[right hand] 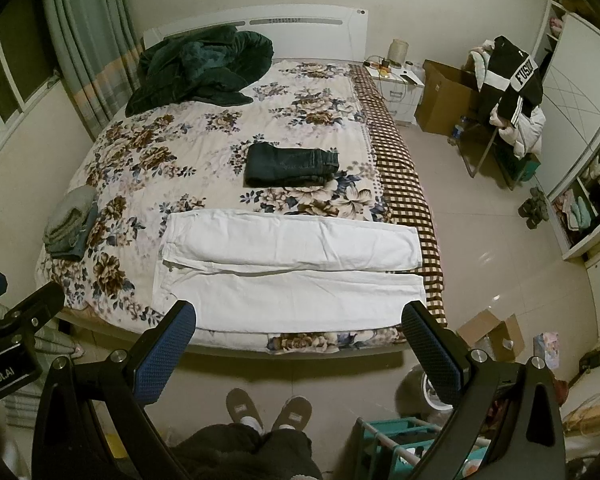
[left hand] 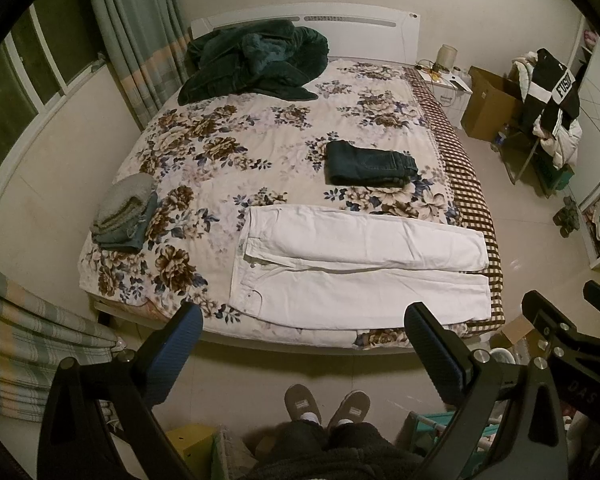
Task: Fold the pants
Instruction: 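Lower both tools onto the white pants' leg ends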
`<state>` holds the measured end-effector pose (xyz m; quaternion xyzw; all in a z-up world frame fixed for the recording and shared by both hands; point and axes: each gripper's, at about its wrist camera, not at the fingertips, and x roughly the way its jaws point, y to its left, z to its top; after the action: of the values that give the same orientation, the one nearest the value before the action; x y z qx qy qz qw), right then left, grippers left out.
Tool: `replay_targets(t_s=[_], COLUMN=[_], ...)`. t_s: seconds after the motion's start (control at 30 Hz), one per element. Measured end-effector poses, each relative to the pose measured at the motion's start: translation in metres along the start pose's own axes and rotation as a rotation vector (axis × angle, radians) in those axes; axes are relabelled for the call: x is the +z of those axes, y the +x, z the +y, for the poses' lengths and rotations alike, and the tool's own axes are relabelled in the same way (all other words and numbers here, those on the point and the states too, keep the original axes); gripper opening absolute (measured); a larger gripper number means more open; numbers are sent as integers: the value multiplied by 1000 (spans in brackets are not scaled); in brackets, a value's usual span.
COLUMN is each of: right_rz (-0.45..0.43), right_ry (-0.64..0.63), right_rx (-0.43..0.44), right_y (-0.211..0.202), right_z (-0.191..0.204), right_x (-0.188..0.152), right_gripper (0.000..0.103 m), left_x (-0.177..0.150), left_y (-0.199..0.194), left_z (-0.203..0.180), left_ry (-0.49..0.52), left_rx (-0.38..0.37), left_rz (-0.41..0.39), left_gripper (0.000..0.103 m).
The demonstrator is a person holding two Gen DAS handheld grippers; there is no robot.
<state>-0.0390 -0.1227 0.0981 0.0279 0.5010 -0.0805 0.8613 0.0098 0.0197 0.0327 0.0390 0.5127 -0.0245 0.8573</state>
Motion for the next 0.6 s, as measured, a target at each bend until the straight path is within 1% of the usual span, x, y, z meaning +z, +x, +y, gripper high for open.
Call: replay_targets(t_s=[0.17,0.27,0.33,0.4,0.47,0.53,0.6], right_rz=[9,25,33,42,47,61,88], right_ry=[8,26,52,79,114,153,205], right_rx=[-7,-13,-21,-37,-57,-85,-113], right_y=[2,19,30,43,63,92,129], right_z=[3,-2,-4,-6,-12,-19,-31], right_x=[-5,-8,-3,-2,3,10,17], right_gripper=[103,103,103,103,103,103,103], left_x=[5,9,15,20,34,46,58], left_y=[-1,3,12,36,62,90,120], left_z=[2,1,2,3,9,16,19], left_ry=[3,10,11,11,-1,-21,-37], left_rx=[-6,-3,9,21,39,46,65], left_rz=[5,7,-5,-12,-21,-25,6], left_gripper=[103,103,103,103,103,103,103])
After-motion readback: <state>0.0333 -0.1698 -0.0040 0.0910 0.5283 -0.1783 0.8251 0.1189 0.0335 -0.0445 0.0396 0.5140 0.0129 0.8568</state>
